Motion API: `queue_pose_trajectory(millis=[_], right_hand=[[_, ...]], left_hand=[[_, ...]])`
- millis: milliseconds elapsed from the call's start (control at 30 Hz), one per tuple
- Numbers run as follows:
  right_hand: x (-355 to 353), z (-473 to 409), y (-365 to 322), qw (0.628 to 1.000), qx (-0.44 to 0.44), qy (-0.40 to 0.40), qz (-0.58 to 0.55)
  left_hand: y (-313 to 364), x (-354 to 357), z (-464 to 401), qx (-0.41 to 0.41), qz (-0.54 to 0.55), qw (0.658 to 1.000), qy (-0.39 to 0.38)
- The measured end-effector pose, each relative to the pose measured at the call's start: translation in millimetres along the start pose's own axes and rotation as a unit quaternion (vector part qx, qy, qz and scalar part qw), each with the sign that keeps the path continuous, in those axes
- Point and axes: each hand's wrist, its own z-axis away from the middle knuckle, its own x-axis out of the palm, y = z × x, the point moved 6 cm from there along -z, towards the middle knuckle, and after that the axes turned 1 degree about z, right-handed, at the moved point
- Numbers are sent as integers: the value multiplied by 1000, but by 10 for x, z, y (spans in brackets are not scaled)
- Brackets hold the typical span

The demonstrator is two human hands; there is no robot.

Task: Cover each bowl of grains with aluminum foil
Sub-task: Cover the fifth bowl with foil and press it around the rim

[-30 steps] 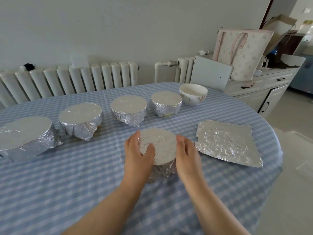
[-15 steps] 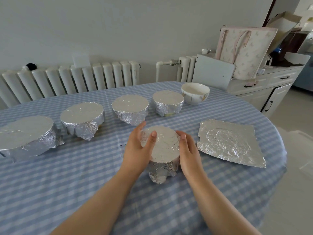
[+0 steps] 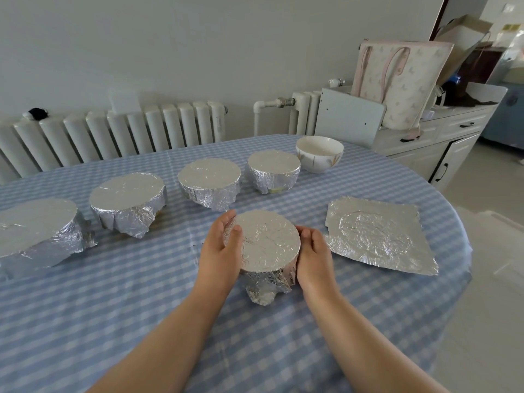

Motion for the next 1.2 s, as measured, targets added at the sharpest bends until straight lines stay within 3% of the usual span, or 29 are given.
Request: queue_pose_trajectory(millis=[200,533,1033,1200], right_hand=[[-38,-63,31,997,59,-16,-39],[-25,-185,65,996,82,-32,-19],[13,-350,10,985,86,-100,114],[-27,-401,-40,979,168,-115,4]], left_hand=[[12,-2,-6,1,-19,1000,-5],[11,12,1,2,-11,1000,12],[68,-4,153,13,-25,999,17],[29,-41,263,9,-46,999,18]])
